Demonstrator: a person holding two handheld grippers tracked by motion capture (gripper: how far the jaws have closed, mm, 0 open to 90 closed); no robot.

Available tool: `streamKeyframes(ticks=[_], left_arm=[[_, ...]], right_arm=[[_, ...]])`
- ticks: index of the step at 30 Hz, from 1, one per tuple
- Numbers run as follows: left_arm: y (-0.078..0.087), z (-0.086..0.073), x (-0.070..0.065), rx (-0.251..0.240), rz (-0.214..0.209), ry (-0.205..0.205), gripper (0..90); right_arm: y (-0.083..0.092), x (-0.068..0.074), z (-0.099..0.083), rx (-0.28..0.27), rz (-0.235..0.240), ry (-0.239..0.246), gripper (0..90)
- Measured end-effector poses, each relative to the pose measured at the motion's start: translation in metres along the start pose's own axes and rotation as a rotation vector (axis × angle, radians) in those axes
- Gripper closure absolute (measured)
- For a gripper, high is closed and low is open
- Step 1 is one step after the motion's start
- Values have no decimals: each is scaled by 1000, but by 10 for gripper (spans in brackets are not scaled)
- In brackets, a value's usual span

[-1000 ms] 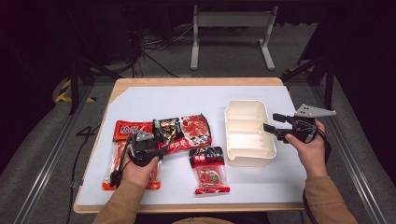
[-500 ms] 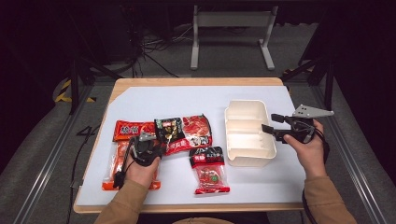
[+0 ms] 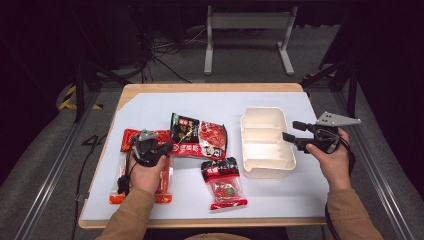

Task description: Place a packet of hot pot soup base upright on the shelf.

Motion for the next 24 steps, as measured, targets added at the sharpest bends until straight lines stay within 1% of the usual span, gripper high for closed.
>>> streamKeyframes(ticks=[1,3,4,5,9,10,14,16,19,21,22,24], left_arm=[[1,4,-1,-6,-7,-6,885],[4,10,-2,-24,-7,-17,887],[4,10,-2,-24,-7,-17,888],[7,14,-4,-32,-17,-27,888],[18,28,-12,-52,-14,-76,891],[21,32,-15,-57,-19,-102,891],[31,43,-27,-81,-36,-151,891],[37,47,-32,-86,-37,-175,891],[45,51,-38,-107,-40,-211,891],[51,53,-42,-124,-50,-230,891],[53,54,-43,-126,-49,-236,891],[59,56,-46,-130,-53,-264,891]], right_arm=[[0,0,0,-1,0,-1,348],[1,-1,0,-4,-2,2,349],[1,-1,0,-4,-2,2,349],[1,-1,0,-6,-2,2,349],[3,-2,0,-8,-2,-6,357],[3,-2,0,-7,-2,-8,357],[3,-1,1,-11,2,-3,362],[4,0,2,-14,5,-4,365],[5,2,3,-18,12,-6,374],[5,3,4,-19,16,1,385],[5,4,5,-24,21,5,388],[5,5,6,-25,27,5,397]])
Point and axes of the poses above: each handheld gripper's, and its own axes: y roughly backward along the jaws, z roughly out of its top, x roughly to its left, the point moved 3 cm from there along -y, roughly forward along the jaws, and after that the axes turned 14 degrees about -z, right-handed, at the moved point
